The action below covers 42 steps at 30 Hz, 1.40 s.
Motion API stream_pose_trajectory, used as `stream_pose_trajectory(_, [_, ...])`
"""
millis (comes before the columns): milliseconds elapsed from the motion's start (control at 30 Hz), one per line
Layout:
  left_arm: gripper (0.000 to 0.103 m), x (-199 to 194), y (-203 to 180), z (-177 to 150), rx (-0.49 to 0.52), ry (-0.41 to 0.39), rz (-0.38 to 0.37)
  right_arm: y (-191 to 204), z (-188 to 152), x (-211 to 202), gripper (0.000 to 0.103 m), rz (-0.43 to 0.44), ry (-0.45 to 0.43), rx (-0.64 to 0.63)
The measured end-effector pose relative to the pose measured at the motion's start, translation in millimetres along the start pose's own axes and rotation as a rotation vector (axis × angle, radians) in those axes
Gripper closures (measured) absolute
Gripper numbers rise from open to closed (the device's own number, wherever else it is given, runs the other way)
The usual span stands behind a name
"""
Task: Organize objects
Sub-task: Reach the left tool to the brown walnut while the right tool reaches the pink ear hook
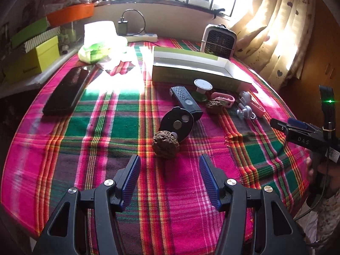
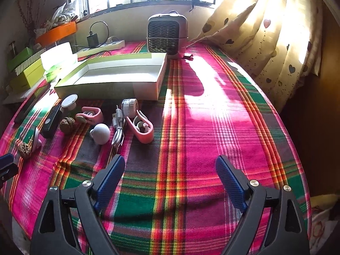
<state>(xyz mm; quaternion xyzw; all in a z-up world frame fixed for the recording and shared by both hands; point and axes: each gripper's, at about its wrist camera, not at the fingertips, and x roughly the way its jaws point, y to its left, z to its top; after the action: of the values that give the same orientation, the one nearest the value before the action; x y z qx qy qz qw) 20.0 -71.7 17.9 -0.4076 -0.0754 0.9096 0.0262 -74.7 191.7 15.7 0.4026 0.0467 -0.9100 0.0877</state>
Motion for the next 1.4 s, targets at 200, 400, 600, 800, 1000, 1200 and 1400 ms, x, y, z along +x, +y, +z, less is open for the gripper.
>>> stream_pose_trajectory(200, [0.048, 14, 12, 6, -0.059, 0.029, -0.015, -6, 8, 13, 0.021, 0.028, 0.029, 0.013])
stream_pose_trajectory(400, [0.048, 22, 14, 10, -0.062, 0.045, -0.005, -2, 13, 25, 0.022, 0.049, 0.06, -0.016])
stream_pose_trajectory(600, [0.048, 27, 17, 14, -0.06, 0.051, 0.006, 3, 22, 33, 0.023, 0.056, 0.072, -0.045])
stream_pose_trajectory(800, [0.048, 30, 17, 17, -0.043, 0.047, 0.016, 10, 28, 42, 0.029, 0.075, 0.082, -0.073])
stream_pose_trajectory(1000, [0.048, 31, 18, 18, -0.046, 0.048, 0.016, 17, 32, 45, 0.035, 0.097, 0.08, -0.095])
stream_pose_trajectory(1200, [0.048, 34, 21, 21, -0.055, 0.047, 0.014, 25, 33, 44, 0.054, 0.123, 0.07, -0.128])
stream_pose_trajectory(1400, [0.048, 34, 22, 21, -0.056, 0.047, 0.014, 29, 32, 42, 0.074, 0.137, 0.063, -0.143])
